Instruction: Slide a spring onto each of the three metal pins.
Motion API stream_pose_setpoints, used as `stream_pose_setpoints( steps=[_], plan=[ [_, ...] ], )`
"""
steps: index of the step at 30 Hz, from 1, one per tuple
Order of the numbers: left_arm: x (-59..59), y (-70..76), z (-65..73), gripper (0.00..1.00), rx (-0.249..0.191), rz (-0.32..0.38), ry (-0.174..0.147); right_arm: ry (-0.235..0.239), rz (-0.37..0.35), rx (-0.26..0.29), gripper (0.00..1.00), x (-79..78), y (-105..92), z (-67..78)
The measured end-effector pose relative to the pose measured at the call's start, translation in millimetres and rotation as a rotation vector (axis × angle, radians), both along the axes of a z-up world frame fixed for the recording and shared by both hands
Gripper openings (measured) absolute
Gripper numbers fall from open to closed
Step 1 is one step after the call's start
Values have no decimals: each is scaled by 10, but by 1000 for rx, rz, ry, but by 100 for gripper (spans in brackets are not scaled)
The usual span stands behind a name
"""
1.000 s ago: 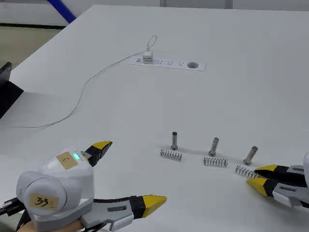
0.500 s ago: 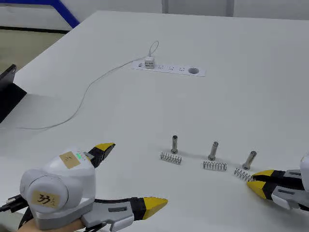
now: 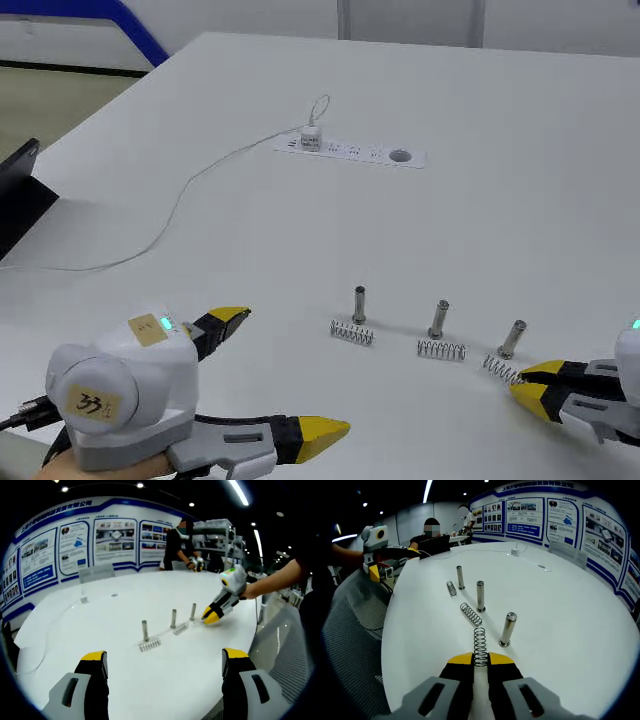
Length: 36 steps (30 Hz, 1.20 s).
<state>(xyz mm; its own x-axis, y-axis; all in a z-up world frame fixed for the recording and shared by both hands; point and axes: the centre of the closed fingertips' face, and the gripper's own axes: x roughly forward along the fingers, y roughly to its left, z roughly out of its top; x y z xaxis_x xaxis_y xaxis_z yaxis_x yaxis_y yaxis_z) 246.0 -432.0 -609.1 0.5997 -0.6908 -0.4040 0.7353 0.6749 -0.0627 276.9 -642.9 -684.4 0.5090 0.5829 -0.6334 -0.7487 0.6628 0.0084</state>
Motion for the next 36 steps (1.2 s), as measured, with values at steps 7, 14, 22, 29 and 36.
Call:
stream_pose_setpoints(
  steps=[7, 14, 22, 29, 36],
  plan=[
    [-156, -196, 21, 85, -50, -97, 31, -37, 52, 37, 10, -198, 274, 166],
    [-209, -230, -1, 84, -9, -139, 10, -71, 51, 76, 10, -317, 418, 296],
    [-138, -215, 84, 82, -59, -116, 3, -87, 33, 106, 10, -372, 434, 400],
    [-9, -345, 202, 79, -130, -106, -6, -112, 49, 112, 10, -406, 464, 557],
    [-34, -713, 321, 70, -83, -262, -83, -129, 84, 105, 10, -410, 480, 702]
  ],
)
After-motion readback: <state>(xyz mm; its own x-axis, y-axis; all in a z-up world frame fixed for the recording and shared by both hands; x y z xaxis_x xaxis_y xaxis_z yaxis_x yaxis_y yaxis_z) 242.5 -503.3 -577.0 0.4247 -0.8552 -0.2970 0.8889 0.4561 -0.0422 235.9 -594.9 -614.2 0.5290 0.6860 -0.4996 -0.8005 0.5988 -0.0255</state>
